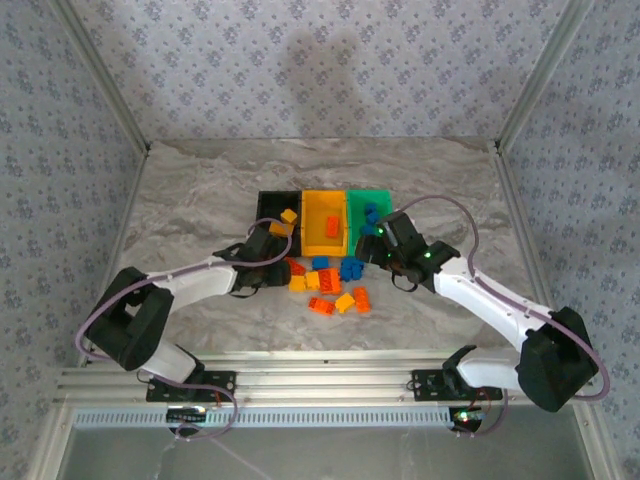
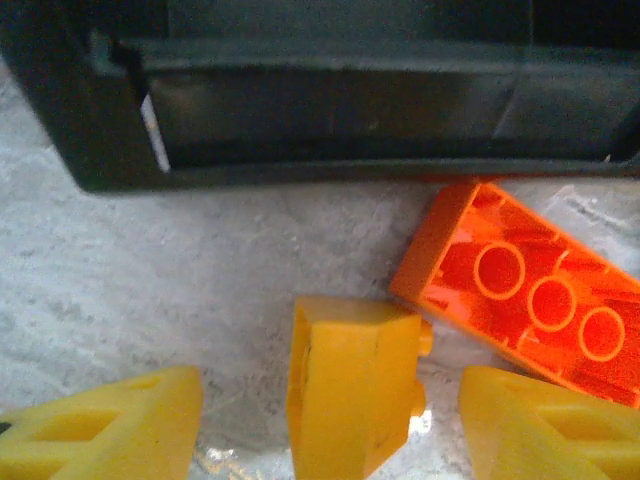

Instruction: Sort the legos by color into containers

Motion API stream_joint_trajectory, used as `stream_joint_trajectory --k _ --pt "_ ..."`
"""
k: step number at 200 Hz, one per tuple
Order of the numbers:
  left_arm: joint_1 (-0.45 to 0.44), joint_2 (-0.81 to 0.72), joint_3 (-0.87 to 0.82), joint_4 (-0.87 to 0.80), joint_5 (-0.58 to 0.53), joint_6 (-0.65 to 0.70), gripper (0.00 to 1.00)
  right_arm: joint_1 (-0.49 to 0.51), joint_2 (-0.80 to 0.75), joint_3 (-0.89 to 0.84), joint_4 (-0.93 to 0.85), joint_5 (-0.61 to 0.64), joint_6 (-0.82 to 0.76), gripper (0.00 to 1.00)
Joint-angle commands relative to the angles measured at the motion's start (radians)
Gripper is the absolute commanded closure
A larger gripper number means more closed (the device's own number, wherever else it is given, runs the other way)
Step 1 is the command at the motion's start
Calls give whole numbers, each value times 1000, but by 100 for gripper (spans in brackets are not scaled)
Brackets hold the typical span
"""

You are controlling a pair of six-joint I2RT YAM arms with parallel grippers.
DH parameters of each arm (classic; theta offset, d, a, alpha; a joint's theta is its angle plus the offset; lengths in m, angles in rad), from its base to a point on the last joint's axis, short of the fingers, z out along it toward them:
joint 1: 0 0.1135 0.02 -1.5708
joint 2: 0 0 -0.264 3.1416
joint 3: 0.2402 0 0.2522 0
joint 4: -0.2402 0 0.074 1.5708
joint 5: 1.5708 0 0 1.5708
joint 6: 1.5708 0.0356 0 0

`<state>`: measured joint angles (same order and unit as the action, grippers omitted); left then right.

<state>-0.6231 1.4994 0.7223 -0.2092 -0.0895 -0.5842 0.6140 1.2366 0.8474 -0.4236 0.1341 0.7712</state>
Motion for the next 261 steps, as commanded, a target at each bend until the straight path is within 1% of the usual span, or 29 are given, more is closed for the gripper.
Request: stream_joint_trajectory --k 1,12,31,71,81,102,133,157,176,208,226,245,253,261 --pt "5 15 24 32 9 4 30 3 -22 18 -26 8 18 15" --pt "6 33 31 28 -1 7 31 1 -25 15 -25 6 17 15" --pt "10 69 40 28 -2 11 37 1 -28 13 -26 5 17 15" --pt "6 78 27 28 5 2 57 -1 -43 13 -35 10 19 15" --pt "5 63 20 20 3 -2 63 -3 -46 13 -35 9 19 15" --pt "-4 9 -3 -2 1 -15 70 -5 -51 13 -33 11 22 15" --pt "-28 -137 -9 -70 -10 -37 75 -8 -57 12 -31 10 22 15" --pt "-27 -236 61 -149 -29 -37 75 -8 -65 7 -26 10 25 15" --pt "-17 -224 166 -203 -68 -6 75 -8 -68 3 -23 11 27 15" --pt "42 -66 324 -199 -73 22 72 -11 -65 -8 -24 12 31 15" --pt "59 45 416 -197 -98 39 72 -15 -62 -16 -27 6 40 14" --pt "72 147 509 -212 -101 45 72 -24 -61 -19 -30 -5 40 14" --pt "74 180 541 -219 -100 47 68 -23 -62 -19 -31 -7 36 14" --pt "75 207 568 -227 -98 48 61 -22 -62 -19 -35 -11 31 14"
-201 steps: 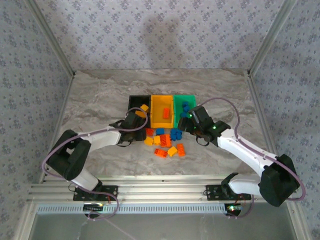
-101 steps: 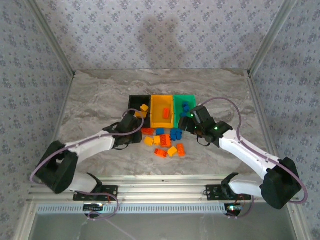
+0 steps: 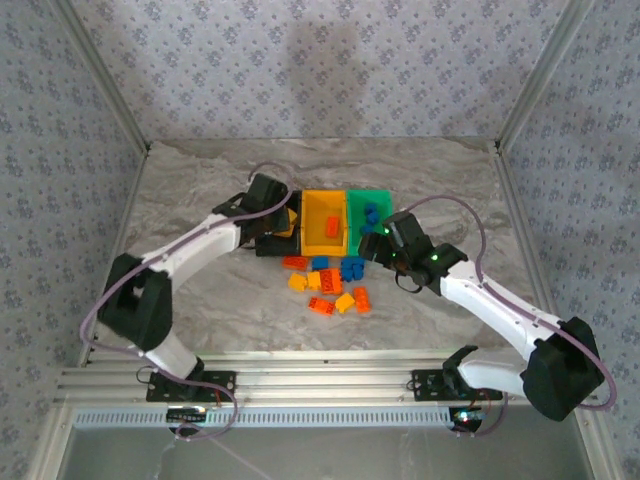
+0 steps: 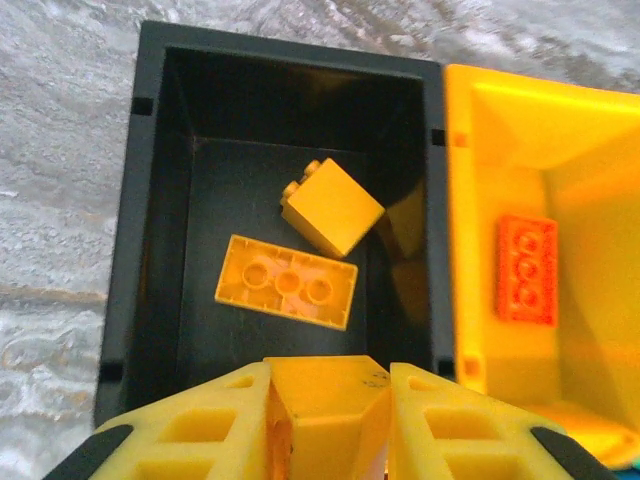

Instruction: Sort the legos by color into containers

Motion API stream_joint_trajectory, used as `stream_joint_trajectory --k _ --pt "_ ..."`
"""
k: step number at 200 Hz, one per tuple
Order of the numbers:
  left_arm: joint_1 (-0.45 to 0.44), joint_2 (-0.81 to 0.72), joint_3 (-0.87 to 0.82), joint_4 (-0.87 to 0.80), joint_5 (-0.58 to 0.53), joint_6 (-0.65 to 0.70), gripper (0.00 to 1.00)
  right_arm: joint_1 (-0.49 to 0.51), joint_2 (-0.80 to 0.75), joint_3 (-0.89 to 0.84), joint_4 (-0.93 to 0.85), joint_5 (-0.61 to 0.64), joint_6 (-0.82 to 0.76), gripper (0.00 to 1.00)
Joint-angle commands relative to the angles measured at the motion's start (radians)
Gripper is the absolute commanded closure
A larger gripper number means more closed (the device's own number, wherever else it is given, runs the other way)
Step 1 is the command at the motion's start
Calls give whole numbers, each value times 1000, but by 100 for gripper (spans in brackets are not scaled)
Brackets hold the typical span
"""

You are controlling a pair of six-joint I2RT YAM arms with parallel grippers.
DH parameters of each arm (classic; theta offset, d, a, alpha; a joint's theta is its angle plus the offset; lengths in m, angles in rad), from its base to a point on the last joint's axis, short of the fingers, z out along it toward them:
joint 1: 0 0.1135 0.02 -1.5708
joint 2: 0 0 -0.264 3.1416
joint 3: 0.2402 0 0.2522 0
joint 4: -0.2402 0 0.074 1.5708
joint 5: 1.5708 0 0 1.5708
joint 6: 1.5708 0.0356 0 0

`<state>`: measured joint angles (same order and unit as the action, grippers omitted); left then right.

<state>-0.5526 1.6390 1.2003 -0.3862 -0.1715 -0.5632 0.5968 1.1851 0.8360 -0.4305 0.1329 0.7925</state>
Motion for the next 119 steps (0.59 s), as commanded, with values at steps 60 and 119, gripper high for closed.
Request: stream_joint_trajectory --k 60,119 --pt "-34 -67 122 -59 57 9 18 9 15 -19 -104 -36 -23 14" --pt "-199 -455 -187 26 109 -83 0 171 99 -71 -103 -52 -34 17"
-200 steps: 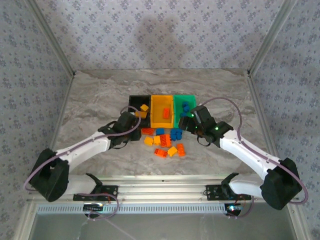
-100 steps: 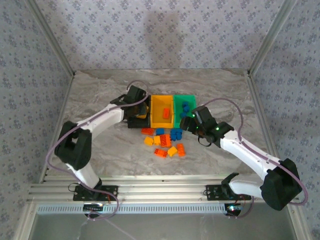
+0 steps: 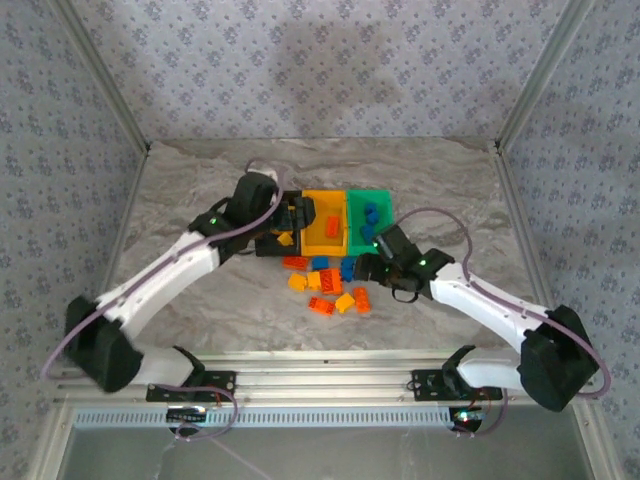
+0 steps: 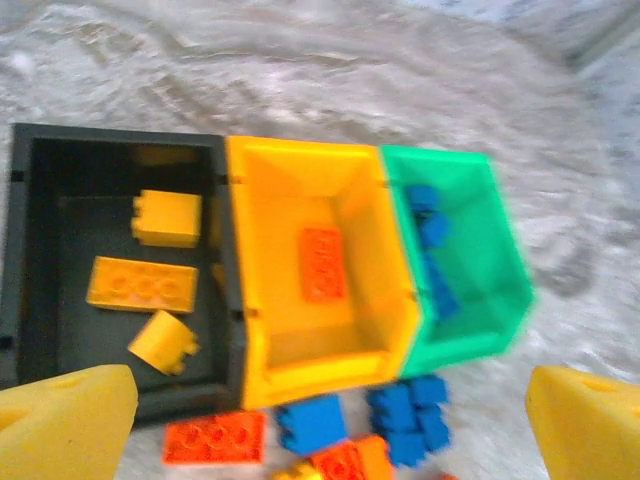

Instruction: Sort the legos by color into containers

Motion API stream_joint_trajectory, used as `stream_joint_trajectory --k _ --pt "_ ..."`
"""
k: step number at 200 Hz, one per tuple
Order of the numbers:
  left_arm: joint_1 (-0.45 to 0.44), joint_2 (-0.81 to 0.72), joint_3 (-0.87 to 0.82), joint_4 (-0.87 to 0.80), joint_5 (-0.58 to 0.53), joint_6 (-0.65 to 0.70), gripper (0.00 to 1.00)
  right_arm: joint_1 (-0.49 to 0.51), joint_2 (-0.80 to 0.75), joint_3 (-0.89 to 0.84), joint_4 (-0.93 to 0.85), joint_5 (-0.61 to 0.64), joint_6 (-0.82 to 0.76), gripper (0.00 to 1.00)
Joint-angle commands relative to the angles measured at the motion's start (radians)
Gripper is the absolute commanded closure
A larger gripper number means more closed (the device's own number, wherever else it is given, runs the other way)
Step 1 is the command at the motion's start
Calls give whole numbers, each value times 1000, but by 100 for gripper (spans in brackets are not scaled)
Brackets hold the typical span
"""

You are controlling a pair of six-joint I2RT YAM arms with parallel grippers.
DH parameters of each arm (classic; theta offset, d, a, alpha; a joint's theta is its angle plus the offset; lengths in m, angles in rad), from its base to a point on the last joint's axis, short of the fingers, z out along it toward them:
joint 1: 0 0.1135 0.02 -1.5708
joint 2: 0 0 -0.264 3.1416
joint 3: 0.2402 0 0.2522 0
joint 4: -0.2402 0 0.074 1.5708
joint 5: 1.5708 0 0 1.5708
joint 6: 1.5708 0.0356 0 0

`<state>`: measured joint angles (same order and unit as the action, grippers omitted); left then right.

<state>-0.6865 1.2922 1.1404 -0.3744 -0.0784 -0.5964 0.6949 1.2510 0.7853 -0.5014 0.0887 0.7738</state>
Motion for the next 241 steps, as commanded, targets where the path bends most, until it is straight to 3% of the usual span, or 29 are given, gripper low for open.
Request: stream_joint_trajectory --k 1,39,74,94,155,202,241 --pt "-69 -113 -133 14 13 -52 0 79 34 -21 -31 -7 -17 17" --pt "-116 -315 -342 -6 -18 -124 0 189 93 -7 -72 86 38 17" --pt "-116 -480 -472 -73 -50 -172 0 196 34 -81 -76 125 116 34" --pt "-117 -535 -501 -102 -60 -183 0 198 16 -123 -57 100 114 37" --pt "-116 -529 -522 -123 -78 -185 0 262 118 -84 -10 68 30 32" --pt "-114 -517 -522 -126 -80 -189 0 209 153 -75 -2 56 4 39" --pt "-113 -511 -528 -133 -87 -190 0 166 178 -56 27 41 -39 38"
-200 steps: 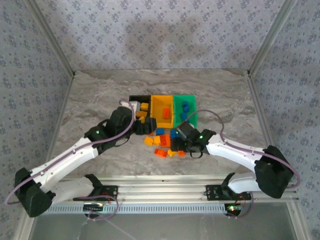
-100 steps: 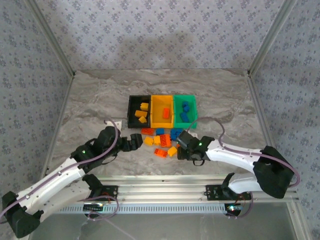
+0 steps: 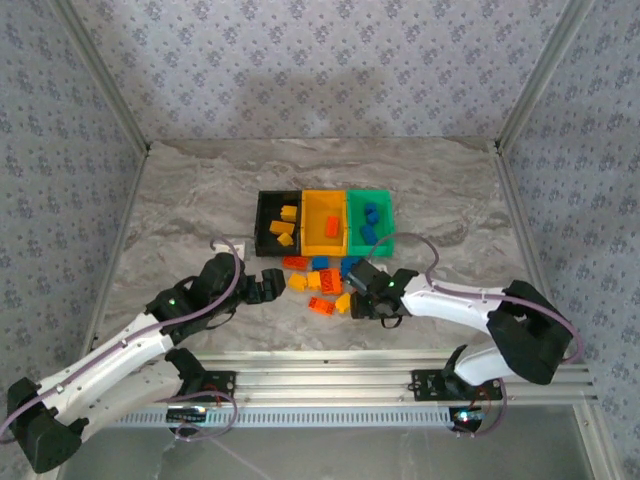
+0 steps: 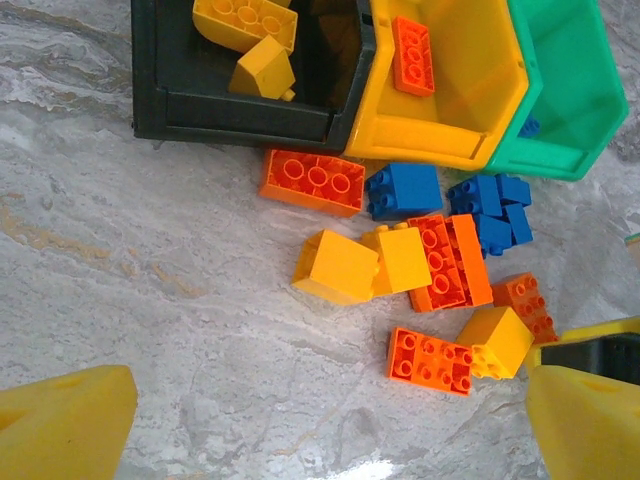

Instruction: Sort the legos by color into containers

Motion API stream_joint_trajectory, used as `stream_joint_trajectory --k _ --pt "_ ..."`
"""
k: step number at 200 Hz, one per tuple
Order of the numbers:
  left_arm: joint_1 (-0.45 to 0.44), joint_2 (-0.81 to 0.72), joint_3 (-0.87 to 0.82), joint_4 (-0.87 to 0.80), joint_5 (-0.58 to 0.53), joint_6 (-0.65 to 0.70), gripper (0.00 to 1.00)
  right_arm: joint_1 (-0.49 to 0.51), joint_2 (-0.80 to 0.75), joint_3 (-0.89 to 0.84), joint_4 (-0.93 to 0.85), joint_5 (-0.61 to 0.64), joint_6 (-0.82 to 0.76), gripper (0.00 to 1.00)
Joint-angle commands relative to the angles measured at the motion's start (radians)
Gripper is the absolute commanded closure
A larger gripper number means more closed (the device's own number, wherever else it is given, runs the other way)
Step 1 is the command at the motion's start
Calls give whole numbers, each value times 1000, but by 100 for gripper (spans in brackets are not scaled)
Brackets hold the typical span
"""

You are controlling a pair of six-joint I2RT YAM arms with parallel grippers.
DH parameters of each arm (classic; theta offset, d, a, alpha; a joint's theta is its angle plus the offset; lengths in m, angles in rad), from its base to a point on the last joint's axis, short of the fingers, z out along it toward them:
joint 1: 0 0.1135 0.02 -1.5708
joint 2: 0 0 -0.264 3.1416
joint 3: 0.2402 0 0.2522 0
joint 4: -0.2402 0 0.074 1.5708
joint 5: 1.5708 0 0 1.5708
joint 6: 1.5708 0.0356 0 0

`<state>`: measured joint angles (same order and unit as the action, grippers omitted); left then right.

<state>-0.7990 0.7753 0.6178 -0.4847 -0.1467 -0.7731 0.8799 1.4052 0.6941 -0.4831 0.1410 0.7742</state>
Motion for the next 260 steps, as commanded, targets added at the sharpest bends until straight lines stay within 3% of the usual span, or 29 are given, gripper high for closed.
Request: stream_joint_trajectory --k 1,47,102,157,207,260 --pt "0 6 -5 -22 -19 -14 0 -19 25 36 9 -12 -40 38" --pt "0 14 -23 -17 -16 -23 0 -60 75 35 24 -26 -48 48" --pt "0 15 -32 -11 -13 -22 0 -65 -5 16 7 -38 -65 71" --pt "0 2 -78 7 -19 -38 0 -56 -131 178 -84 -33 -163 76" --pt "0 -31 -116 -2 -11 -53 0 -125 179 557 -54 -98 -224 74" --pt "-2 -80 -162 -14 2 -83 0 -214 511 905 -139 -51 -219 73"
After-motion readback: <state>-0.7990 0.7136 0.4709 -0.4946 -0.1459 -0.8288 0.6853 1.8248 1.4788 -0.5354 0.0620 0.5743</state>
